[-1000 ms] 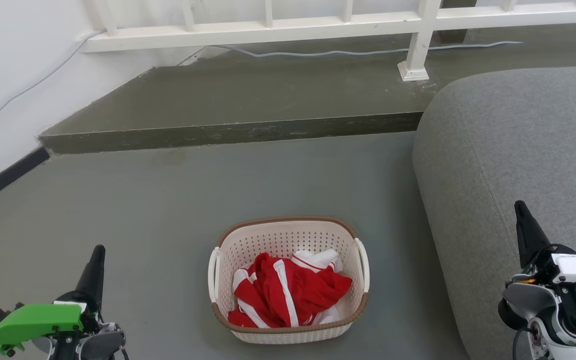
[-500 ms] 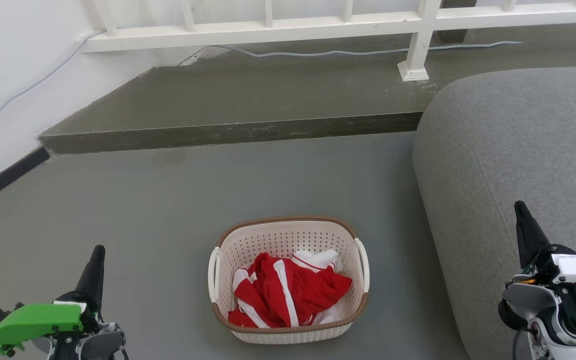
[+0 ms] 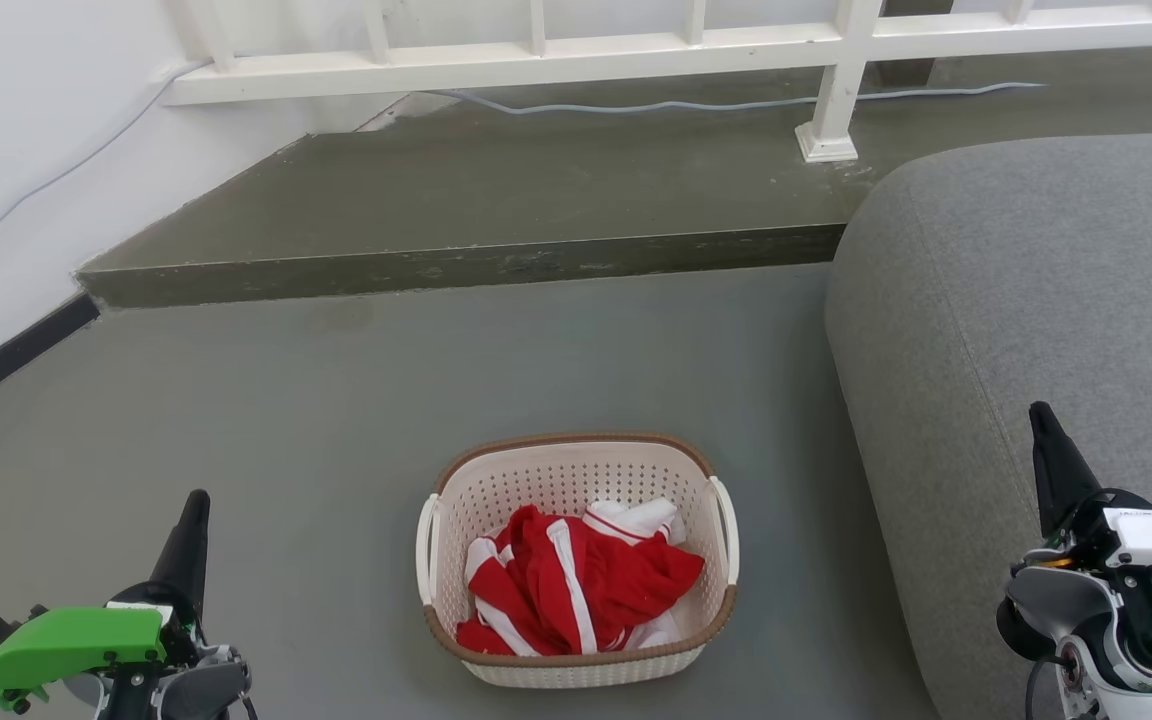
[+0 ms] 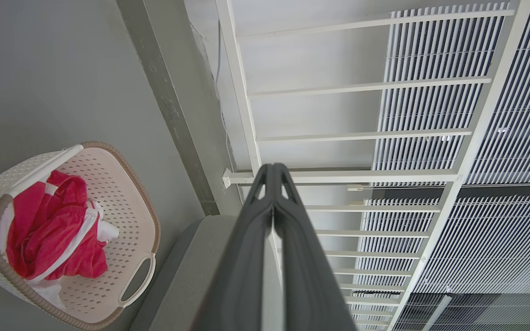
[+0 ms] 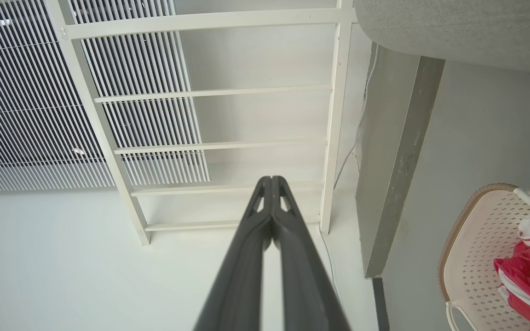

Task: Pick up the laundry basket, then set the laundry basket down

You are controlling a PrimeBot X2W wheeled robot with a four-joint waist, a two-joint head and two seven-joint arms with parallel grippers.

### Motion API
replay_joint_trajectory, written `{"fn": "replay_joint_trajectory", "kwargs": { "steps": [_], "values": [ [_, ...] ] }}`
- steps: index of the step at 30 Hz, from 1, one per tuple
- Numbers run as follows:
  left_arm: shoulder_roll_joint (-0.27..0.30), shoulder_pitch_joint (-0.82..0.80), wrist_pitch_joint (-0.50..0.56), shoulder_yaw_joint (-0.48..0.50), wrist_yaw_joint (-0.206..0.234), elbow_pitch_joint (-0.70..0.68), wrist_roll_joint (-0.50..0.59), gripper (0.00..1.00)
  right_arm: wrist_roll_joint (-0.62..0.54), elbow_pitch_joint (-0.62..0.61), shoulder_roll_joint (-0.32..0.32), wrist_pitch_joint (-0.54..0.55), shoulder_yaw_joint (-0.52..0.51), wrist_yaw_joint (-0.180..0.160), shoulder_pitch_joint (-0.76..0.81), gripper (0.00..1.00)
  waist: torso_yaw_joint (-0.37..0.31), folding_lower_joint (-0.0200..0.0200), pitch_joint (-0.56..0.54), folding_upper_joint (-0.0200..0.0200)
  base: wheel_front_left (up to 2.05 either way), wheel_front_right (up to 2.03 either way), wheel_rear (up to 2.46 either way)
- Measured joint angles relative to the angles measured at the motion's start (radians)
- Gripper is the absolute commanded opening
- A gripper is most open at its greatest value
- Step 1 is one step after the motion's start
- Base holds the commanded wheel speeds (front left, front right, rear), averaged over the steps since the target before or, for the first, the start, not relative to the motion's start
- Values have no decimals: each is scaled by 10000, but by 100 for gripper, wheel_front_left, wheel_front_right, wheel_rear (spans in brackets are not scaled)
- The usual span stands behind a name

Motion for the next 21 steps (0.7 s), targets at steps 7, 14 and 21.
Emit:
{"fn": "replay_joint_trajectory", "kwargs": {
  "steps": [7, 14, 21],
  "values": [
    [-2, -1, 0, 6, 0, -2, 0, 0, 0, 2, 0, 2, -6, 0, 0, 0, 0, 0, 0, 0, 0, 0, 0],
    [-6, -1, 0, 13, 0, -2, 0, 0, 0, 6, 2, 2, -10, 0, -1, 0, 0, 0, 1, 0, 0, 0, 0],
    [-17, -2, 2, 25, 0, -4, 0, 0, -2, 8, 4, 4, -21, 2, -2, 0, 0, 0, 1, 0, 0, 0, 0]
  ]
}}
